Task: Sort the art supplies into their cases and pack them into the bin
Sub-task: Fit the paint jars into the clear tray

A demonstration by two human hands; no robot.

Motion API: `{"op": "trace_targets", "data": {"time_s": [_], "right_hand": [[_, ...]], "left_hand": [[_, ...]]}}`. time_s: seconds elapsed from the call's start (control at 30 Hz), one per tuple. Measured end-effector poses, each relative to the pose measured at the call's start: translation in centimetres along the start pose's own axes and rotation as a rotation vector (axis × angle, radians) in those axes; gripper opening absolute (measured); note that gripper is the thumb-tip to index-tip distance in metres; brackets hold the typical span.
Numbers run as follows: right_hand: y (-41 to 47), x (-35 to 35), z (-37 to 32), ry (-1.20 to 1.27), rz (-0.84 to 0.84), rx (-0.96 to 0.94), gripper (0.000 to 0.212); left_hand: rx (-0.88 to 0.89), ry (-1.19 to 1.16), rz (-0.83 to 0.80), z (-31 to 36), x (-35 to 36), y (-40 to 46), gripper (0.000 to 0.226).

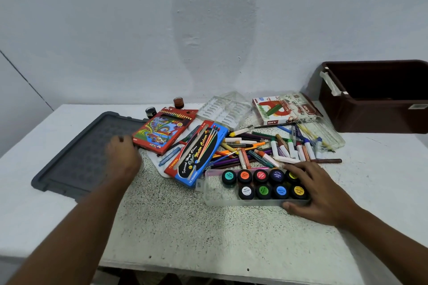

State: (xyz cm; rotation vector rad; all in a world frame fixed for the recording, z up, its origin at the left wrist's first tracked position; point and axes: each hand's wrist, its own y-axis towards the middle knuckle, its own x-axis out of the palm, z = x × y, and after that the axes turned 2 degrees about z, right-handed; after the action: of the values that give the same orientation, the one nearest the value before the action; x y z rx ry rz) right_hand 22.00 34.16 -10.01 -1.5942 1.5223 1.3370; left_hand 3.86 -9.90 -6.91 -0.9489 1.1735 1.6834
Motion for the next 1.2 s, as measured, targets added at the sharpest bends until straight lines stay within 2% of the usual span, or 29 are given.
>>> {"op": "trace_targets", "data": {"time_s": [0.1, 0.23, 0.43, 0.53, 0.73, 1.0, 1.2], "right_hand": [[0.0, 0.0, 0.1, -0.001, -0.001, 0.000, 0.086], [0.0, 0.1, 0.1, 0.004, 0.006, 0.000, 0.085], [-0.2, 0.1, 0.1, 0.018, 0.025, 0.004, 0.084], [-0.1, 0.1, 0.1, 0.014, 0.033, 0.001, 0.082], [-0.3, 0.2, -0.1, 0.000, 0.041, -0.003, 0.082], [-0.4, 0.1, -0.3, -0.009, 0.051, -0.010, 0.084], [-0.5, 0.1, -0.2, -0.012, 0.045, -0.008, 0.085]], "left_hand": [[0.062, -0.149, 0.021, 2.3, -0.9, -0.7, 0.034], [0.202, -0.356, -0.047, 6.6, -2.6, -2.9, 0.044], [0.483, -0.451, -0.267, 12.0, -4.1, -6.8, 0.031], [0.545, -0.490, -0.385, 13.7, -4.6, -8.3, 0.030], [0.550, -0.521, -0.671, 14.5, -5.0, -10.2, 0.040], [0.699, -0.334, -0.682, 14.3, -5.3, -11.0, 0.047], [0.726, -0.278, -0.704, 14.2, -5.5, -11.4, 0.049]]}}
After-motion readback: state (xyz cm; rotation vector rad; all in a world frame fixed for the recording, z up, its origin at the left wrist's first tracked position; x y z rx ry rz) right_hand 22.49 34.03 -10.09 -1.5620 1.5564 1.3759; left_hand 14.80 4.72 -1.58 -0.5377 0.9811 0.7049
